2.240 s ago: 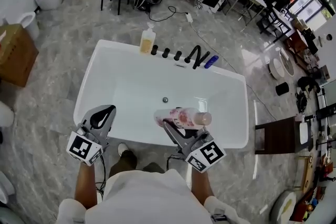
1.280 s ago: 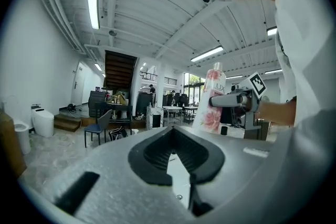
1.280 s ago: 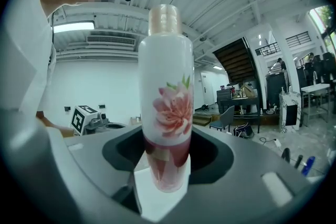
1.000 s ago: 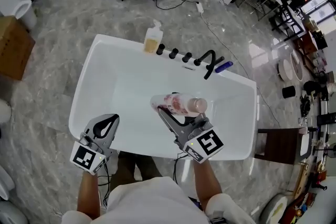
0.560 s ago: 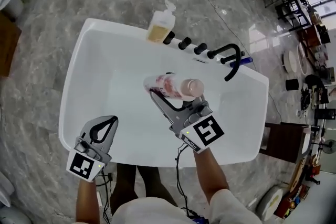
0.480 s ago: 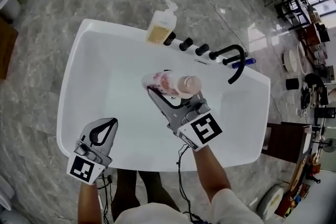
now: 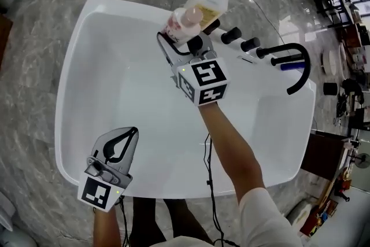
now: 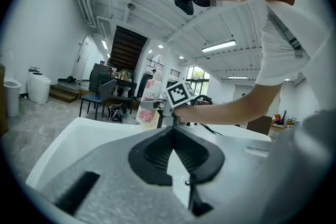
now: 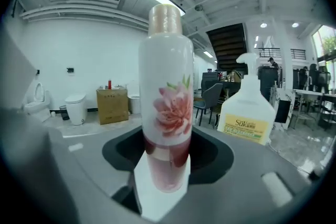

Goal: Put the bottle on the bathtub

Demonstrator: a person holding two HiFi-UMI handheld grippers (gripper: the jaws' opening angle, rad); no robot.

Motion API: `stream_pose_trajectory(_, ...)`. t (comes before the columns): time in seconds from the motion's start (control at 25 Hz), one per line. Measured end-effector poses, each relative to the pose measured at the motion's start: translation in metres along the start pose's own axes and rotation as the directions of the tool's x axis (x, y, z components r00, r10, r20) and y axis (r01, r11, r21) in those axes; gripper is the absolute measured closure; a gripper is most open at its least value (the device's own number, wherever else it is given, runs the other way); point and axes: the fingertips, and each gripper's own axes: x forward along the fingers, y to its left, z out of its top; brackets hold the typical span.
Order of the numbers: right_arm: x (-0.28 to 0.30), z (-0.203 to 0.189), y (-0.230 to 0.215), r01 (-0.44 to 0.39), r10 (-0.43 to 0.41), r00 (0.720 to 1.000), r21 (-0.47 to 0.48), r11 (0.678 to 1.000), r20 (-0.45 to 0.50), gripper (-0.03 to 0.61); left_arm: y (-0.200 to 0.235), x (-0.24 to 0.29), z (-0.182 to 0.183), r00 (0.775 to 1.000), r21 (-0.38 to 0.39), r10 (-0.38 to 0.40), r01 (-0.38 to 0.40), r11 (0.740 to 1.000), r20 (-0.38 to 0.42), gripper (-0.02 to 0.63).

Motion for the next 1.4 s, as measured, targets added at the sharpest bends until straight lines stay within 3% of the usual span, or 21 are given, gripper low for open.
stream_pose_trajectory(0.48,0.117,-0.046,-0.058,0.252,-0.251,0.968,0.046,0.967,-0.031,0.333,0.024,-0.012,-0.037,0.998,0.003,0.040,-0.040,0.999,-0.043,0.611)
stream_pose_trajectory(0.72,0.150,-0.064,-0.067,0.289,-0.283,0.956,0.069,0.955,-0.079,0.331,0.021,-0.020,-0.053,0.996,-0.012,0.035,-0.036,0.999,-0.082,0.611)
stream_pose_trajectory(0.88,0.150,-0.062,-0.072,0.331,-0.326,0.944,0.158,0.930,-0.058,0.327,0.023,-0.023,-0.052,0.996,-0.015,0.037,-0.038,0.999,-0.085,0.611)
stream_pose_trajectory(1.08,0.143,-0.061,-0.069,0.341,-0.343,0.939,0.143,0.929,-0.013,0.322,0.025,-0.024,-0.048,0.996,-0.019,0.039,-0.040,0.999,-0.078,0.611)
stream_pose_trajectory(1.4,0.111,-0.067,-0.058,0.328,-0.345,0.938,0.217,0.919,0.042,0.308,0.021,-0.011,-0.044,0.998,-0.016,0.025,-0.026,1.000,-0.062,0.611)
